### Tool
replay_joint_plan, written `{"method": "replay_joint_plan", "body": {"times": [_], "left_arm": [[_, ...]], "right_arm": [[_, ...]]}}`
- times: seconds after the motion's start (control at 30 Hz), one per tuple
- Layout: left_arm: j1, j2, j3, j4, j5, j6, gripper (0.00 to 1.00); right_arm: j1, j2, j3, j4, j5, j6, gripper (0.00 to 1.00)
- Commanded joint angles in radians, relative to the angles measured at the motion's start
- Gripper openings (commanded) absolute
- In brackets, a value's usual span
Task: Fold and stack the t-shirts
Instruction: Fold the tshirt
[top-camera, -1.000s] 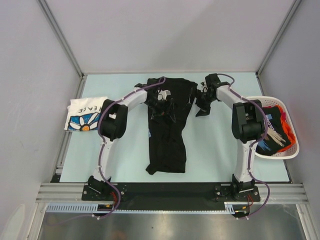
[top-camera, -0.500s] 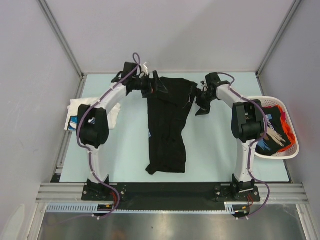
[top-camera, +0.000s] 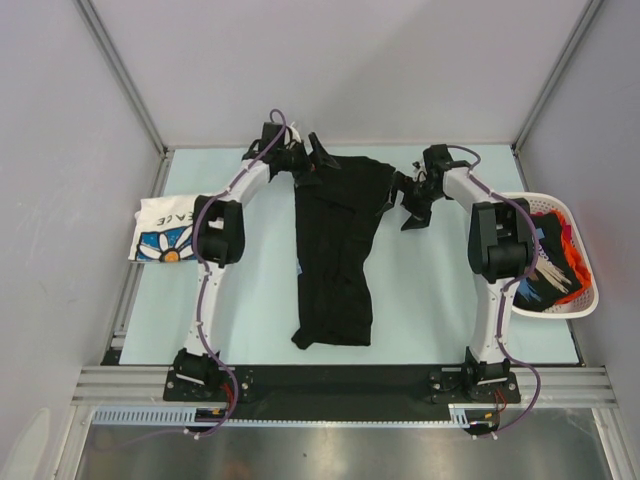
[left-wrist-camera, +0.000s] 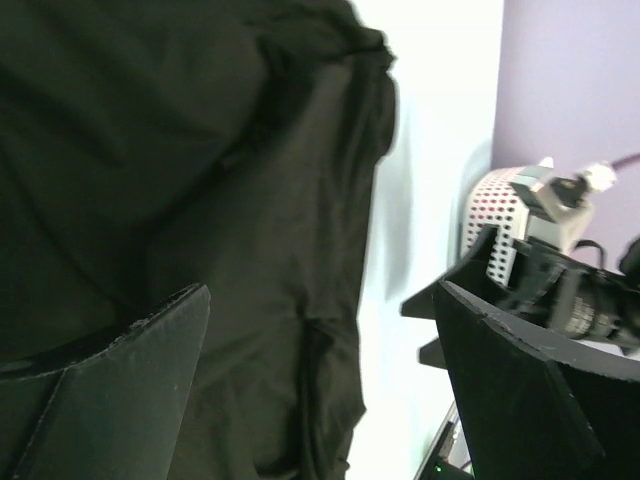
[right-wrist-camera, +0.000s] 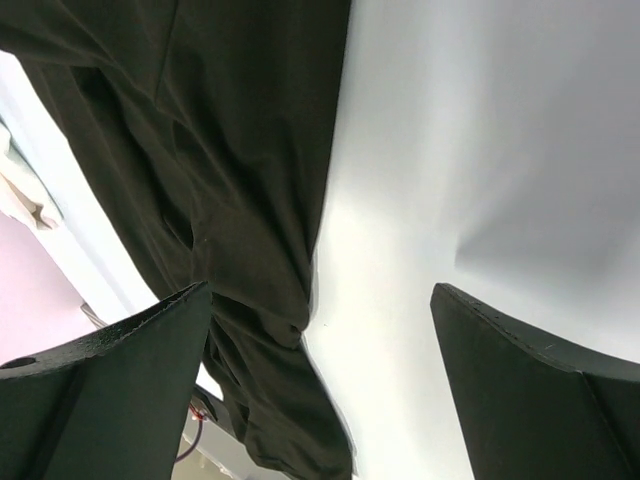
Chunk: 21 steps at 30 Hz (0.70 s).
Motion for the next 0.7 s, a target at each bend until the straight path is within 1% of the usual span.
{"method": "replay_joint_plan", "body": {"times": [0.0,0.2,0.37,0.43,0.47,0.67], "left_arm": [[-0.003,-0.037,0.025,0.066,-0.024,-0.007,1.0],[0.014,-0.034,0.04,0.068,-0.088,-0.015,1.0],[0.017,-0.011,0.06,0.008,-0.145,0.019,1.0],[0.017,-0.004,0.062,0.008,-0.15,0.024,1.0],[0.017,0.0,0.068,-0.019,-0.169,0.03,1.0],[0.007,0.042,0.079,-0.056,-0.162,0.037,0.99]], "right_arm": [[-0.012,-0.01,0.019,-0.022,-0.024,-0.026,0.97],[-0.026,-0.008,0.008,-0.027,-0.035,-0.035,0.97],[-0.038,-0.003,0.011,-0.028,-0.046,-0.038,0.97],[-0.039,0.0,0.014,-0.03,-0.049,-0.042,0.97],[-0.042,0.001,0.014,-0.031,-0.047,-0.044,0.97],[-0.052,0.007,0.014,-0.034,-0.057,-0.05,0.97]]}}
